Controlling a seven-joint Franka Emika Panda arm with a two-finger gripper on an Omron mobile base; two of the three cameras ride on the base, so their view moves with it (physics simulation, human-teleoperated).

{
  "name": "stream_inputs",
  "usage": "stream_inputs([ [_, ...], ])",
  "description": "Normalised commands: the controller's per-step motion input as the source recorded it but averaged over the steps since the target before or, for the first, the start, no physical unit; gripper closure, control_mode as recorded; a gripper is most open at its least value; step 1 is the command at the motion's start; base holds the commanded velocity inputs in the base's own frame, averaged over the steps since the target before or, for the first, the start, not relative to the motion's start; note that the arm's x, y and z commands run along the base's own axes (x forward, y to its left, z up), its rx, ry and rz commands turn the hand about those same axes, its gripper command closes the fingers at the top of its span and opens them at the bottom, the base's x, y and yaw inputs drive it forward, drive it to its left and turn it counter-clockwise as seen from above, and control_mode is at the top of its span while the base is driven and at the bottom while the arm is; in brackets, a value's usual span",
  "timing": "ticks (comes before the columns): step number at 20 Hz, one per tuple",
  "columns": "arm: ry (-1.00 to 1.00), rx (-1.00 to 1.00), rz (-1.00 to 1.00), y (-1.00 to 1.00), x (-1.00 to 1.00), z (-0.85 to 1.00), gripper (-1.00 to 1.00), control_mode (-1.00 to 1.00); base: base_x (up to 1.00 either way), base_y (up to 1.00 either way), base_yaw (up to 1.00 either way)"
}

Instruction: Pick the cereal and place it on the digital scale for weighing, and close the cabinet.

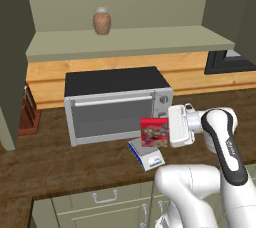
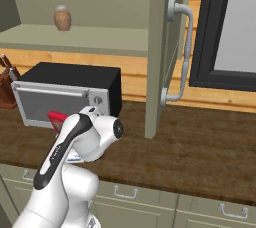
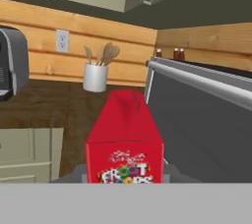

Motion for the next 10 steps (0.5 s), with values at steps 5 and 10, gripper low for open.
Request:
stream_inputs([
  [5,0.00,0.00,0.00,0.12,0.03,-0.43,1.00,-1.00,0.00,0.00,0.00],
  [10,-0.18,0.05,0.00,0.25,0.16,-0.41,1.00,-1.00,0.00,0.00,0.00],
])
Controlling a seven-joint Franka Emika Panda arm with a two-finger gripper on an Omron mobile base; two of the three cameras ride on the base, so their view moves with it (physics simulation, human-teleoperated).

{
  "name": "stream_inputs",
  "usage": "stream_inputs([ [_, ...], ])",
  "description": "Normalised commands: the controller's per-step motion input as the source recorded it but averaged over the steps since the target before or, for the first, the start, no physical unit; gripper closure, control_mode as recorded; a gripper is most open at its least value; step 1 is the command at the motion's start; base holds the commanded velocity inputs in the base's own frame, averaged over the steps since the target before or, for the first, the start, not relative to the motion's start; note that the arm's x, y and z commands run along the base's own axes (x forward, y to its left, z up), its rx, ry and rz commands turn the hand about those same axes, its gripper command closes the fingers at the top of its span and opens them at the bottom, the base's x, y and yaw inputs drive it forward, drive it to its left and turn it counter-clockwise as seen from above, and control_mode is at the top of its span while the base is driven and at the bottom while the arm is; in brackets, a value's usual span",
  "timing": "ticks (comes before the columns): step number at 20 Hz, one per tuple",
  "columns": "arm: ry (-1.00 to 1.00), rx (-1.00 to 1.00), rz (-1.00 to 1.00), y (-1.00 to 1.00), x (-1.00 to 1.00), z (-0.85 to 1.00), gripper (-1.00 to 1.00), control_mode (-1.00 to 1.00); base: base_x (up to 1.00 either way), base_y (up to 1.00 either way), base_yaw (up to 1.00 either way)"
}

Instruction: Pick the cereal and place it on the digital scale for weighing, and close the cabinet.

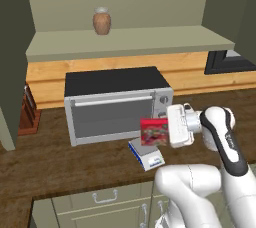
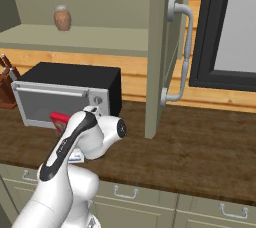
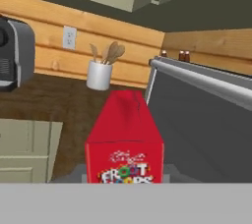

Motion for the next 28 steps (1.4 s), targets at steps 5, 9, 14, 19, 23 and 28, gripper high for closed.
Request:
stream_inputs([
  [5,-0.09,0.11,0.00,0.40,0.30,-0.53,1.00,-1.00,0.00,0.00,0.00],
  [9,0.25,0.00,0.07,0.06,0.30,-0.11,1.00,-1.00,0.00,0.00,0.00],
  [14,0.21,0.00,0.02,0.00,0.01,-0.08,1.00,-1.00,0.00,0.00,0.00],
  [19,0.00,0.01,0.02,0.02,0.03,-0.41,1.00,-1.00,0.00,0.00,0.00],
  [23,-0.02,0.06,0.00,0.02,0.04,-0.48,1.00,-1.00,0.00,0.00,0.00],
  [28,-0.01,0.04,0.00,0.22,0.25,-0.32,1.00,-1.00,0.00,0.00,0.00],
])
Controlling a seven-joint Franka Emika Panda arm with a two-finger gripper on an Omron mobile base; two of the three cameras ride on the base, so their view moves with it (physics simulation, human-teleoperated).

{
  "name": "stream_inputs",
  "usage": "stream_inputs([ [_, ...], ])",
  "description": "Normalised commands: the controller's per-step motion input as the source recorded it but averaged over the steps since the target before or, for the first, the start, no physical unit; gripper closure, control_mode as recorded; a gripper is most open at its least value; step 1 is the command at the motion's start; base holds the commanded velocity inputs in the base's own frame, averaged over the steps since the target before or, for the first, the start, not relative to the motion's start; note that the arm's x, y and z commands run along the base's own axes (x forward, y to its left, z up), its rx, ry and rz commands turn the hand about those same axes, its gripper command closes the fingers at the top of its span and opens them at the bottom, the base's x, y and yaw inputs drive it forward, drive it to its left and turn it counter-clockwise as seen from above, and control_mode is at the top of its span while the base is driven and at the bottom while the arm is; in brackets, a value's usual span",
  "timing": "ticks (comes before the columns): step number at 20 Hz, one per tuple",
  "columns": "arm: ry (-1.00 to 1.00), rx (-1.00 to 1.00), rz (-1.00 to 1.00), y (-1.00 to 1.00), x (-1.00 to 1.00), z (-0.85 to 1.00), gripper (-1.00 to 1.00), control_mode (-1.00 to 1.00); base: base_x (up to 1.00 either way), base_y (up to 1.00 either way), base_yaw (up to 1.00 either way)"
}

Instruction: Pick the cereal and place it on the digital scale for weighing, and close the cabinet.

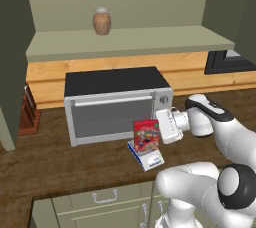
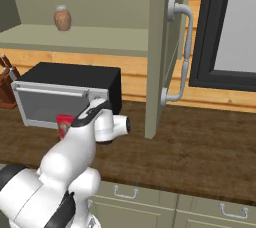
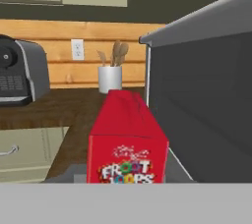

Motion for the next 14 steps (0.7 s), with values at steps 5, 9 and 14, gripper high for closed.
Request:
stream_inputs([
  [5,-0.04,0.00,-0.02,0.20,0.17,-0.21,1.00,-1.00,0.00,0.00,0.00],
  [9,0.00,0.00,-0.01,0.03,0.00,-0.11,1.00,-1.00,0.00,0.00,0.00],
  [14,-0.01,0.00,0.00,0.00,-0.01,-0.02,1.00,-1.00,0.00,0.00,0.00],
])
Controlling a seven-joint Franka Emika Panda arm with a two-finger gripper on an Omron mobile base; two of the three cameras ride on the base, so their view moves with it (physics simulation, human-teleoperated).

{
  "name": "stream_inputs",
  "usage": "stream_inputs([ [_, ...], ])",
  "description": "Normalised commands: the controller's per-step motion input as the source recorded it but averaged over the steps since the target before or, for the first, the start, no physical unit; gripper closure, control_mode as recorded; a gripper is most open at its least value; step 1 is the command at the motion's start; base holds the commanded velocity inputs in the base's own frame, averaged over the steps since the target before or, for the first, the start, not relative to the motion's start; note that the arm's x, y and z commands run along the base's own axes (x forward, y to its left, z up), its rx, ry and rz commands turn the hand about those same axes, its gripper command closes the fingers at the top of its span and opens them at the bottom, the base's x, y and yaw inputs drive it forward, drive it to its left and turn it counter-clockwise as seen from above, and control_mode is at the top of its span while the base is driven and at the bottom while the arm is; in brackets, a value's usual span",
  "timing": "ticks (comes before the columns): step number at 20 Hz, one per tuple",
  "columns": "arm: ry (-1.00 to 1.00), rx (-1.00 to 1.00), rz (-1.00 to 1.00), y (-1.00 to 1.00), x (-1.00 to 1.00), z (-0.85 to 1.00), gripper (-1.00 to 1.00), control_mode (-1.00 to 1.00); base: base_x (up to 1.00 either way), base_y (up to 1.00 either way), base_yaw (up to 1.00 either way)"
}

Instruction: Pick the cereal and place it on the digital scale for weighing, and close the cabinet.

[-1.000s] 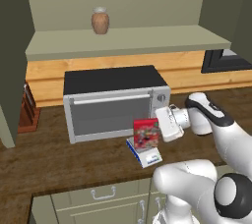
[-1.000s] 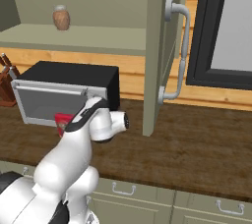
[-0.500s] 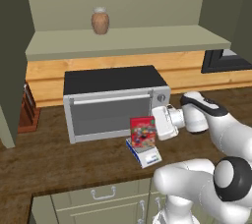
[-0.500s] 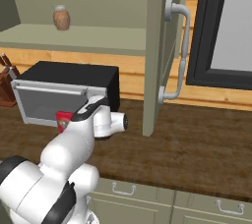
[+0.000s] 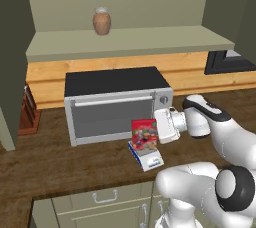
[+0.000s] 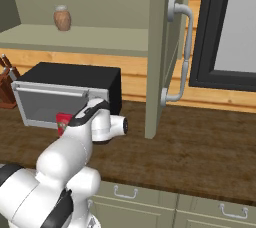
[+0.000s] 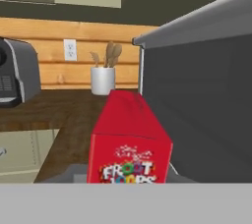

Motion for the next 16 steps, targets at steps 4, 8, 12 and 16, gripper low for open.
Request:
stream_inputs([
  [4,-0.04,0.00,0.00,0.00,0.00,0.04,1.00,-1.00,0.00,0.00,0.00],
  [8,-0.15,0.00,0.00,0.00,0.00,0.00,1.00,-1.00,0.00,0.00,0.00],
  [12,-0.14,0.00,0.00,-0.02,0.00,0.00,1.00,-1.00,0.00,0.00,0.00],
  [16,-0.06,0.00,0.00,0.00,0.00,0.00,1.00,-1.00,0.00,0.00,0.00],
])
